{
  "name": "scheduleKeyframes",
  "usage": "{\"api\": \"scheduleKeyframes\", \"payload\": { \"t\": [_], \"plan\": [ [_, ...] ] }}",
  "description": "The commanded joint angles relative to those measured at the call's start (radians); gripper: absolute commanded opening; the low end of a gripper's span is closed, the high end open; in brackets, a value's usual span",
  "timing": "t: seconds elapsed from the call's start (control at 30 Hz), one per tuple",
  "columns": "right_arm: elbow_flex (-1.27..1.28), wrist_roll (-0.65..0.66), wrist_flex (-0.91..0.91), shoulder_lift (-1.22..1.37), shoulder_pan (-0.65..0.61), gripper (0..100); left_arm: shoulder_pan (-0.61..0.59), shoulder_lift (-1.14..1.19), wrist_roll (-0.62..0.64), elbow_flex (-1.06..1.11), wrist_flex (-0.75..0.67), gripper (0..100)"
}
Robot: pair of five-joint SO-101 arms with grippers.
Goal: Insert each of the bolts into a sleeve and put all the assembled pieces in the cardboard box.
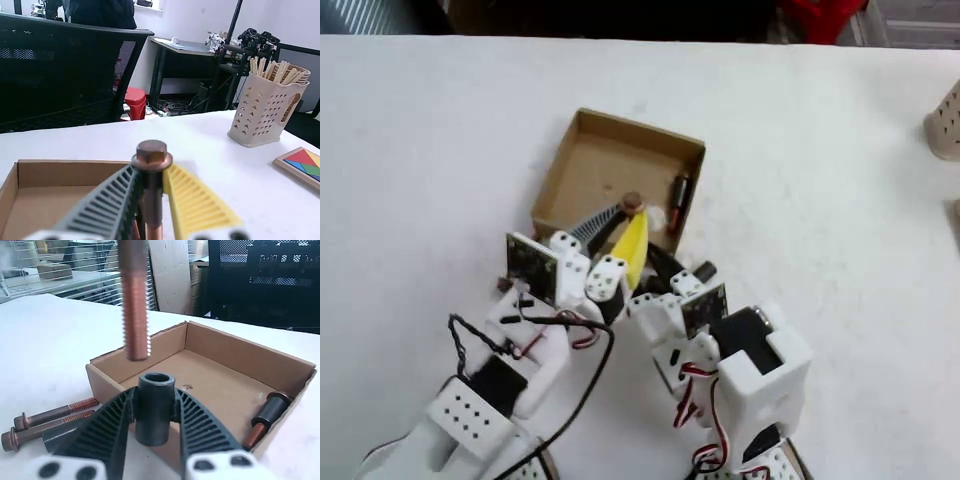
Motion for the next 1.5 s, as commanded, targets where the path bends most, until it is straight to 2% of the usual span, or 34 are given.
{"api": "scheduleKeyframes", "payload": {
  "t": [0.0, 0.6, 0.8, 1.17, 1.47],
  "plan": [
    [0.008, -0.003, 0.002, -0.039, -0.001, 1.6, 0.025, 0.004, 0.012, -0.057, 0.000, 2],
    [0.008, -0.003, 0.002, -0.039, -0.001, 1.6, -0.013, 0.010, 0.003, 0.011, -0.006, 2],
    [0.008, -0.003, 0.002, -0.039, -0.001, 1.6, -0.018, 0.010, 0.003, 0.075, -0.109, 2],
    [0.008, -0.003, 0.002, -0.039, -0.002, 1.6, -0.018, 0.010, 0.003, 0.071, -0.120, 2],
    [0.008, -0.003, 0.002, -0.039, -0.005, 1.6, -0.062, 0.012, 0.002, 0.078, -0.181, 2]
  ]
}}
